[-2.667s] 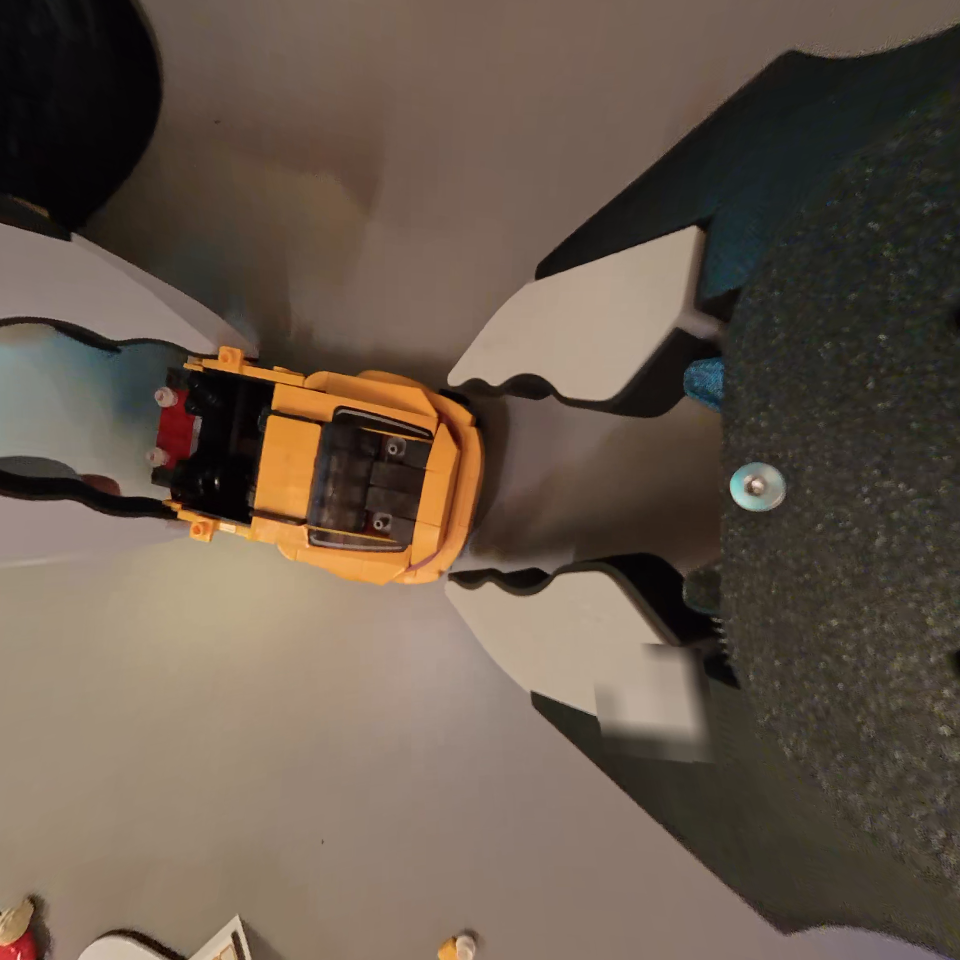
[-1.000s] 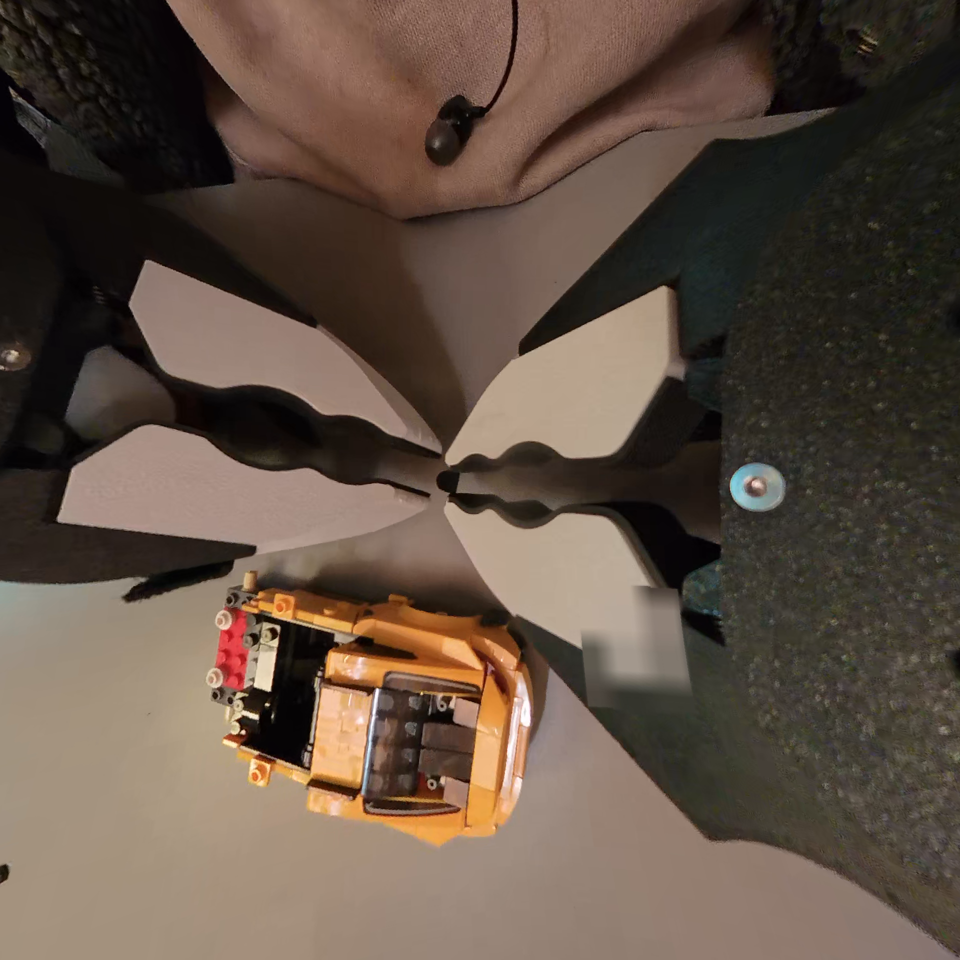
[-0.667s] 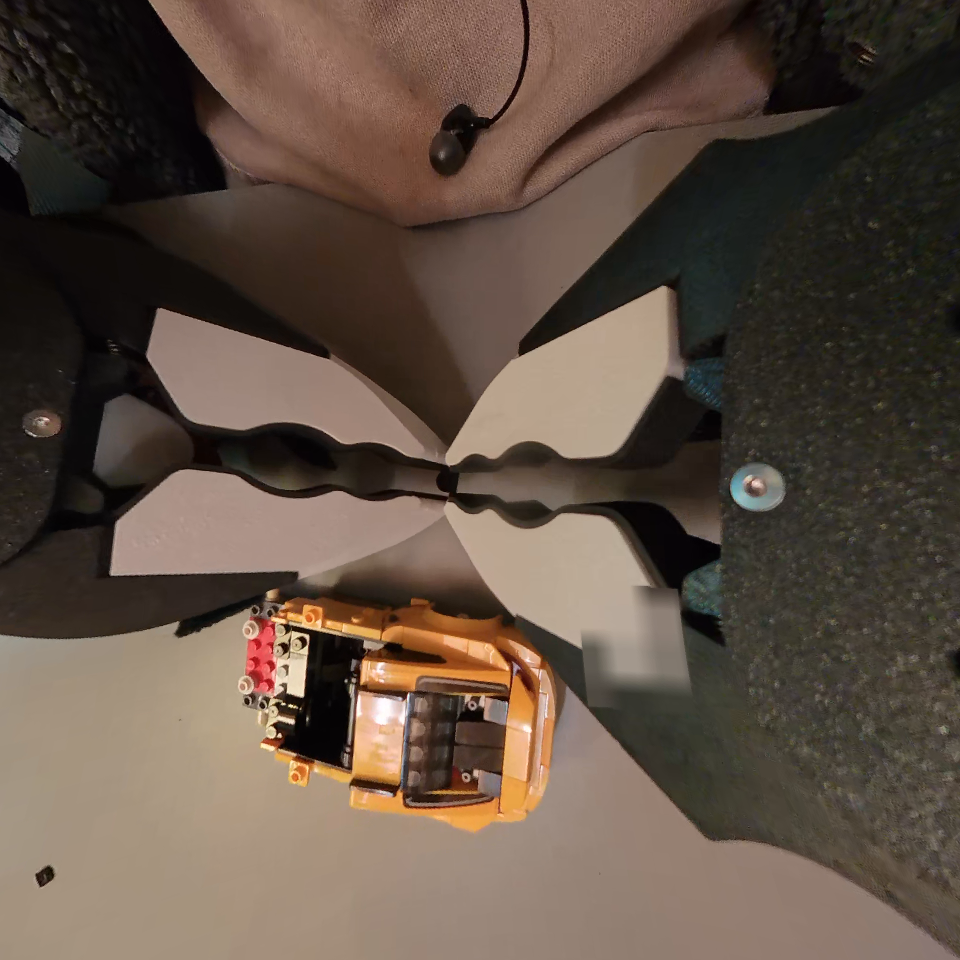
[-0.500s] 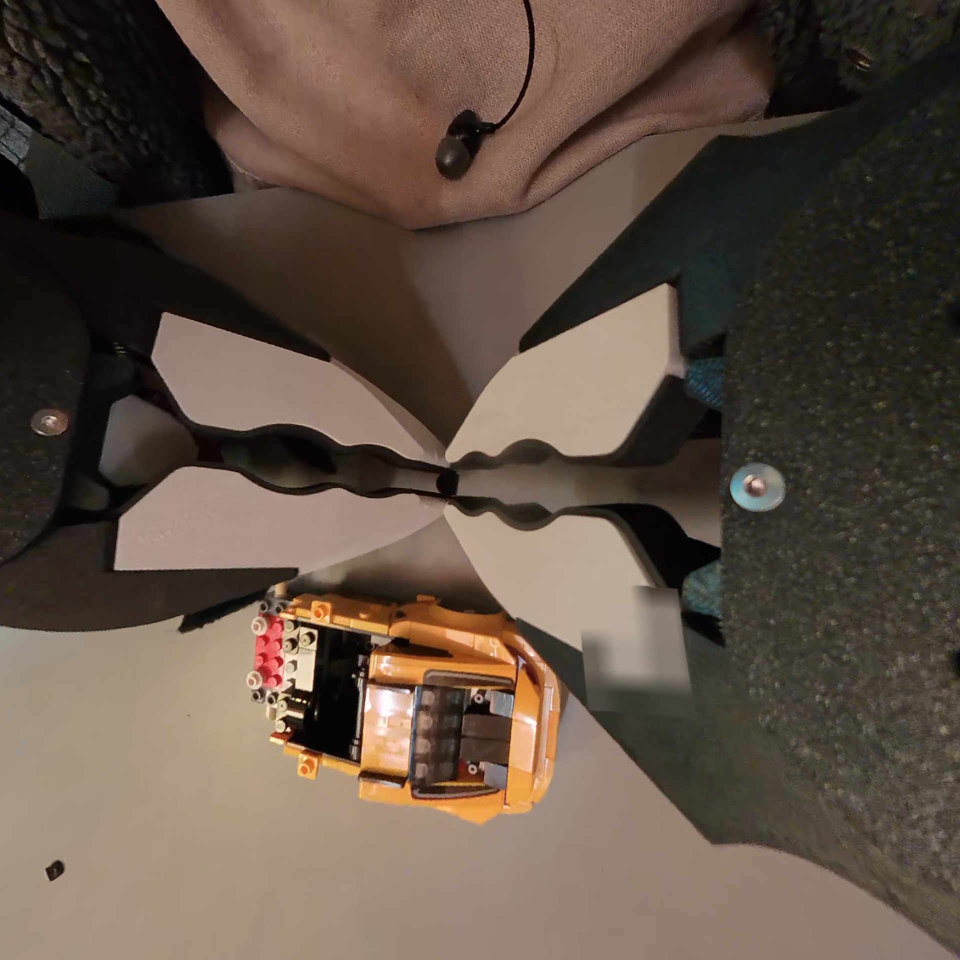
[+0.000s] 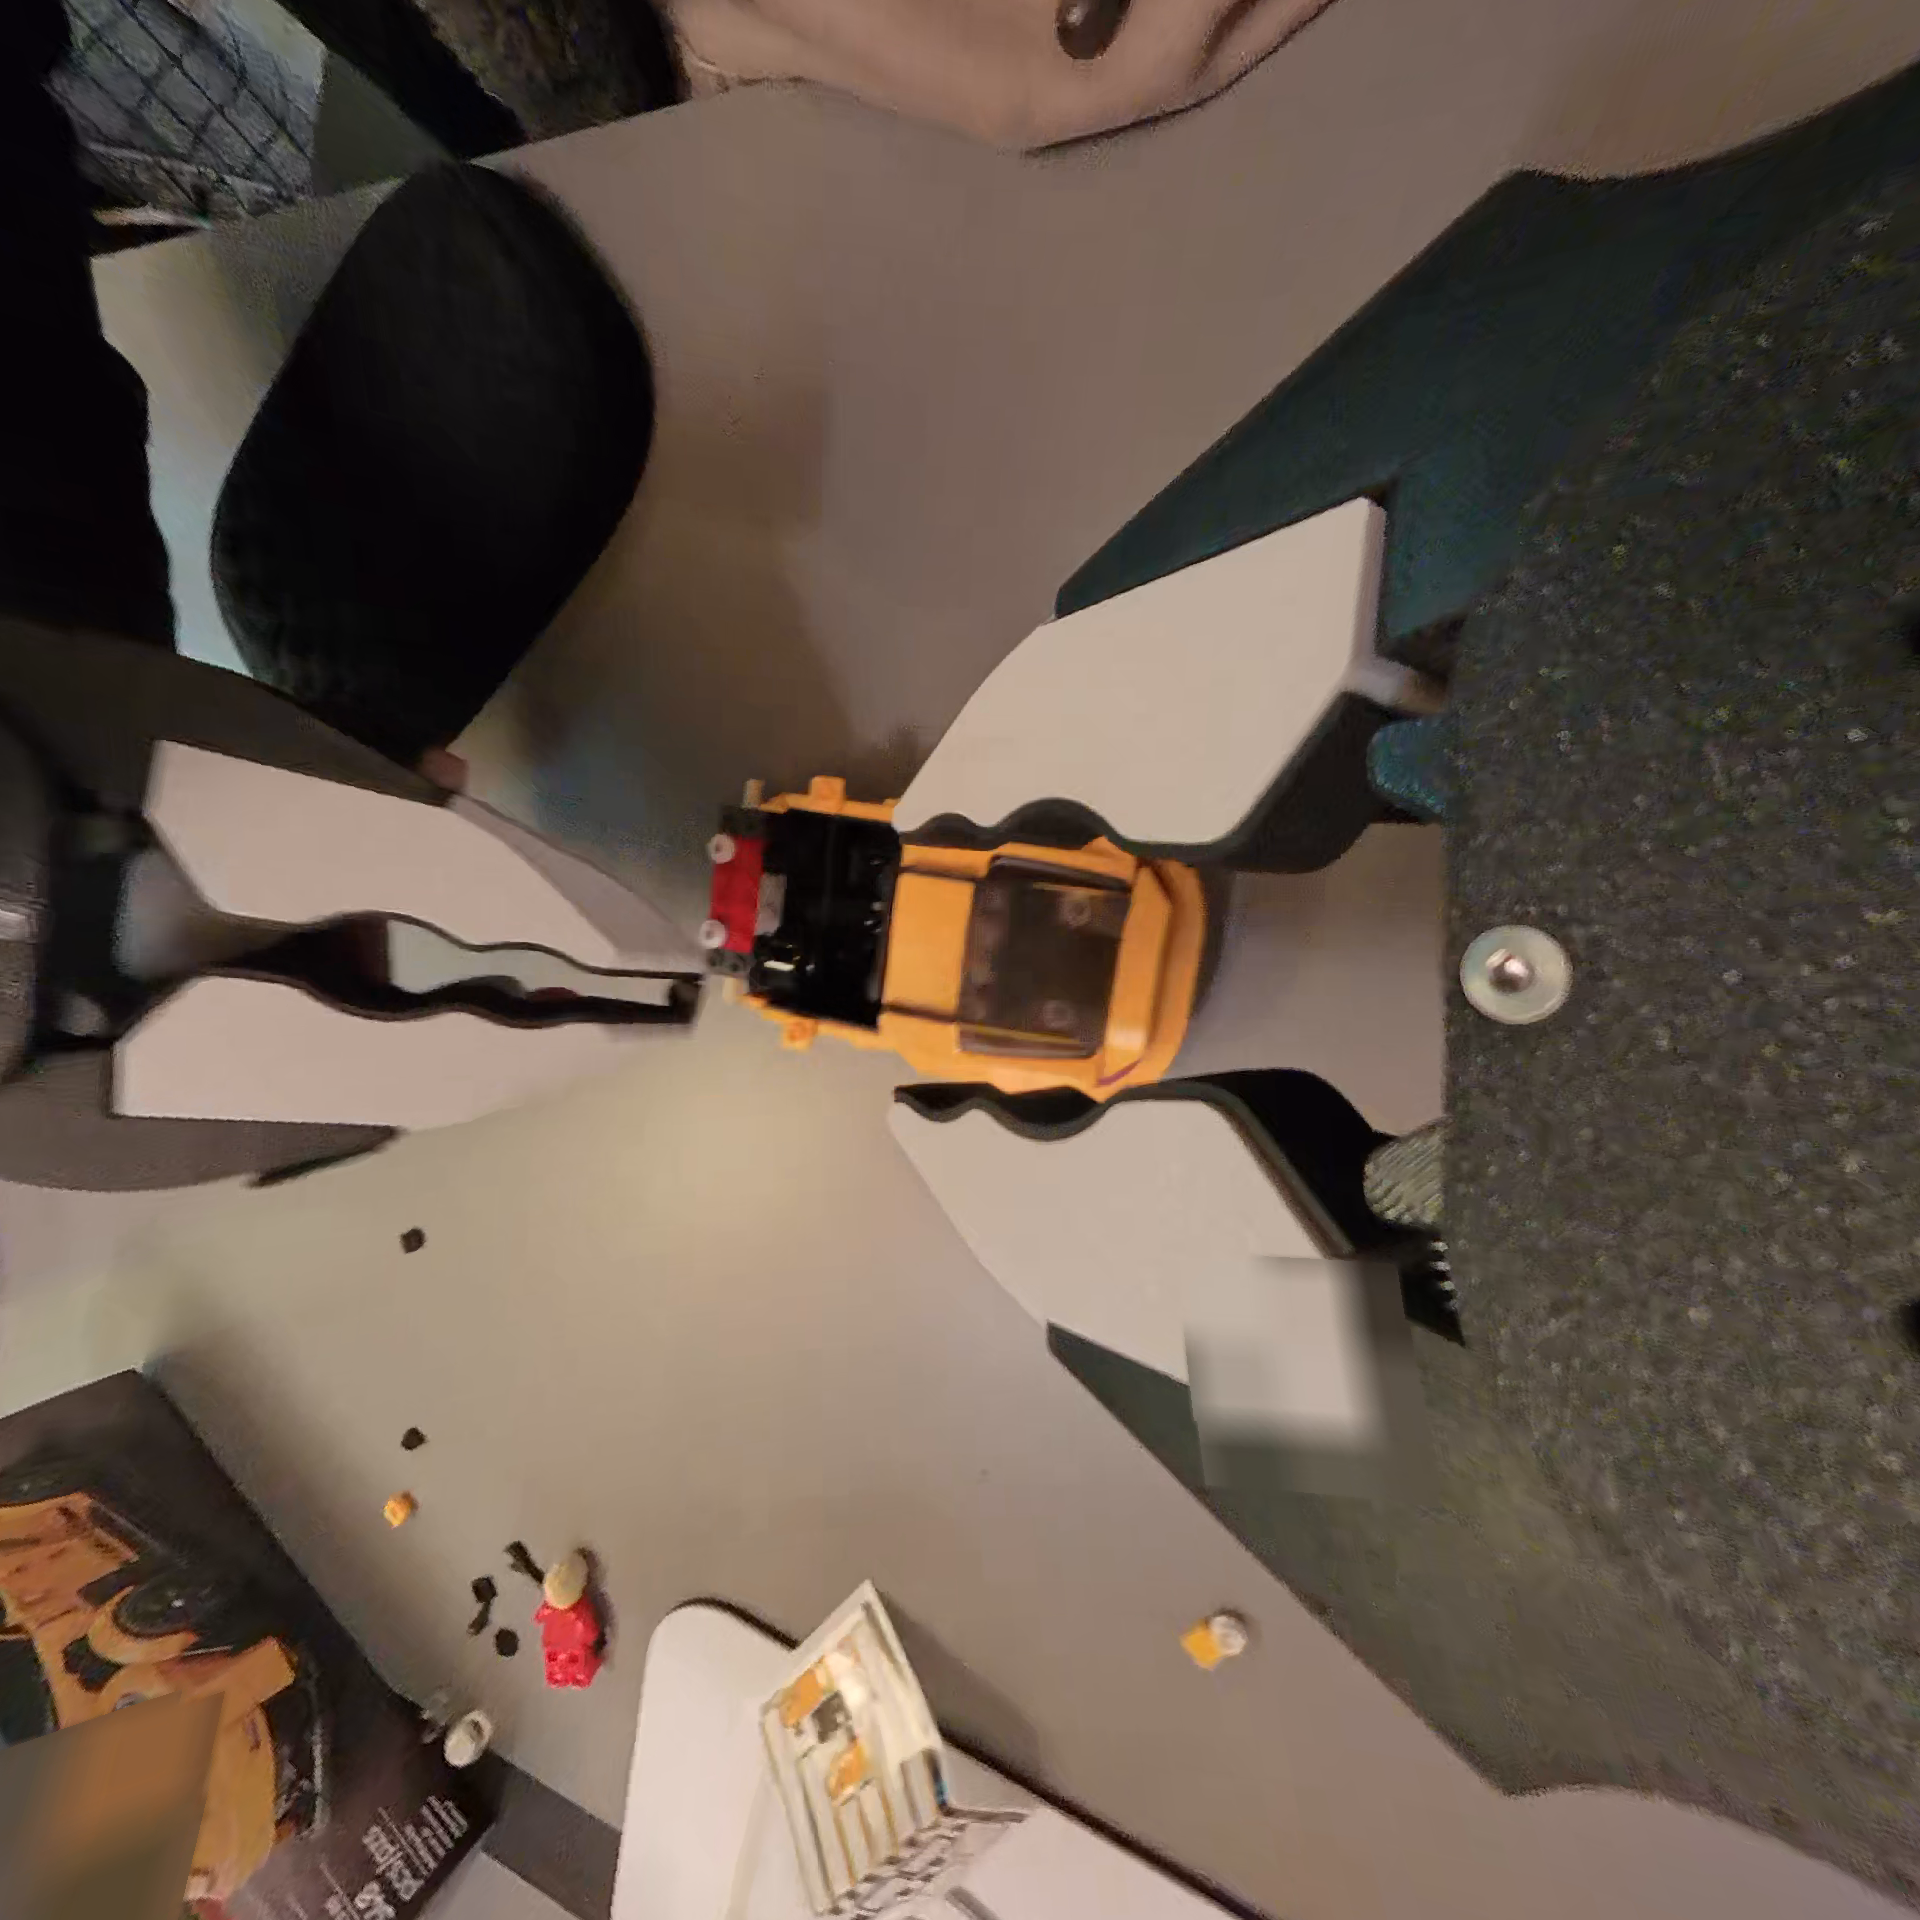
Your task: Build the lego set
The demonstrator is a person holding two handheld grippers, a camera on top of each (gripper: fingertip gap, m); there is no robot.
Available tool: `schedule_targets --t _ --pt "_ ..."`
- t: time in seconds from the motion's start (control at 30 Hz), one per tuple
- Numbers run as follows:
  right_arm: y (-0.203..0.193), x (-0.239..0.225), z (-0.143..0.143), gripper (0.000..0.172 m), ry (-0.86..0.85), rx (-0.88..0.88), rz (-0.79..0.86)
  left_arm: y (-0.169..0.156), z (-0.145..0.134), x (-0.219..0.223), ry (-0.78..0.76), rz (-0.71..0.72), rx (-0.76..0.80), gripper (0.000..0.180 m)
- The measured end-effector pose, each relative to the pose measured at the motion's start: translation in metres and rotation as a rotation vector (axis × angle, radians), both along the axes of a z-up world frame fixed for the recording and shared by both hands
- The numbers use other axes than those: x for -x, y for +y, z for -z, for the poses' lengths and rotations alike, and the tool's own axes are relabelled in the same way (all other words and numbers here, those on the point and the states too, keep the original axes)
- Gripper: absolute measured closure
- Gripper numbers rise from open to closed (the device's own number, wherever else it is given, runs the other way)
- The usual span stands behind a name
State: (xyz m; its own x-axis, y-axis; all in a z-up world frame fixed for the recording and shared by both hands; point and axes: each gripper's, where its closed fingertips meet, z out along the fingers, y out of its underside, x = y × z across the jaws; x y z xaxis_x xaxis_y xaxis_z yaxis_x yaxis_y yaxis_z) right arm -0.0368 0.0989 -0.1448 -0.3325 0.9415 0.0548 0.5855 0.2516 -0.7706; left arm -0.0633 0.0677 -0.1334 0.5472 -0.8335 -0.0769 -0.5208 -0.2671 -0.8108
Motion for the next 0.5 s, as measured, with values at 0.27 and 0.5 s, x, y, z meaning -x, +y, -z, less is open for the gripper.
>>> schedule_targets --t 0.27,0.5 --pt "0.004 0.010 0.017 0.165 -0.038 0.093 -0.052 0.029 0.015 -0.027 -0.088 0.111 0.235 0.131" --pt "0.004 0.009 0.021 0.164 -0.063 0.160 -0.061 0.033 0.021 -0.035 -0.031 0.160 0.247 0.146"
